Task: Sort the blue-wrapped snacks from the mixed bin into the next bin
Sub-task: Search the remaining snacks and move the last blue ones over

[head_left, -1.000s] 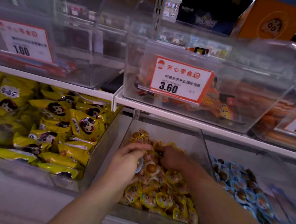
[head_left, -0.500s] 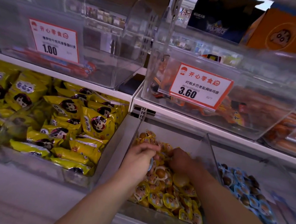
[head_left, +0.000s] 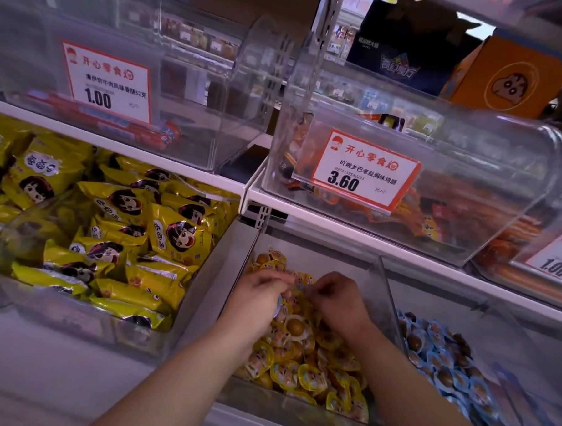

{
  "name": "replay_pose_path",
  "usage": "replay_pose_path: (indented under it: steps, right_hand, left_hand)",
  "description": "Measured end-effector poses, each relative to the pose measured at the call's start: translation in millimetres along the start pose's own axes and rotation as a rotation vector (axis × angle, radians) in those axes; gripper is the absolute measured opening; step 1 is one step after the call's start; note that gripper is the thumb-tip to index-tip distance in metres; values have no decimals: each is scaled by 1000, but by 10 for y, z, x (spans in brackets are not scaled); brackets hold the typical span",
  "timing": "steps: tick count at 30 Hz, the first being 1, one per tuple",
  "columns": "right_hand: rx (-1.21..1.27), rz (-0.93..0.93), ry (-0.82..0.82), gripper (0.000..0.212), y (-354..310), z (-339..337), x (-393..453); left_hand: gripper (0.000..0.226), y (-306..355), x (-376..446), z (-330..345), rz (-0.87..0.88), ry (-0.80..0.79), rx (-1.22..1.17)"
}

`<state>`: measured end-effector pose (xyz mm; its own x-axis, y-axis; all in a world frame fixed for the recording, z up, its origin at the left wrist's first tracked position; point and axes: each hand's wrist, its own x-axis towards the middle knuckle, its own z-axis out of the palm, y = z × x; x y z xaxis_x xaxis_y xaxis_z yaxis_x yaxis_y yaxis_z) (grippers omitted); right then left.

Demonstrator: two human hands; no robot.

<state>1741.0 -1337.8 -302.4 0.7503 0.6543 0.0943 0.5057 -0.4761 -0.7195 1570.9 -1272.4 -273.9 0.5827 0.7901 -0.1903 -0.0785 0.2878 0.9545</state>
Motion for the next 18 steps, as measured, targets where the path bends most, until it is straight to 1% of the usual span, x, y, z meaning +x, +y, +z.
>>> replay_pose_path:
  steps: [2,3,4,6,8,10,11,12,13,14,16,18]
  right_hand:
    - [203,14,79,20,-148,-97,-156]
    - [290,30,92,19,-216,-154,-265]
    - [381,53,72,18,-268,-201,-392]
    - [571,114,-21,16,-323,-255,-670]
    - [800,231,-95,15,-349,-251,-919]
    - [1096,402,-199,22,-376,-215,-1092]
    - [1236,465,-270,30,-409,-203,-1147]
    - [1340,493,-340,38,-448,-206,-1180]
    - [1402,496,-374,42,-477,-212,-1196]
    - [1428,484,-365,42,-500,-233,-1203]
    - [1376,450,-287,39,-494,-320,-1165]
    - [1312,408,-215,35,-446,-422,-1107]
  left_hand:
    - [26,-5,4,19,-15,28,-20]
    - [27,-13,6,35,-28,45,-35]
    - [28,-22,3,60,-41,65,-60]
    - [29,-40,-16,132,-27,130,-125]
    - [27,-62,-52,214,92,216,-123]
    - [27,-96,-127,296,251,262,-49]
    - [27,-110,-189,343,330,238,7]
    - [26,-129,-253,396,416,187,85]
    - [24,-152,-315,450,505,124,188]
    - [24,-183,-378,503,585,50,305]
    - [40,-258,-468,585,675,-79,524]
    - [55,-312,-464,635,743,-96,786]
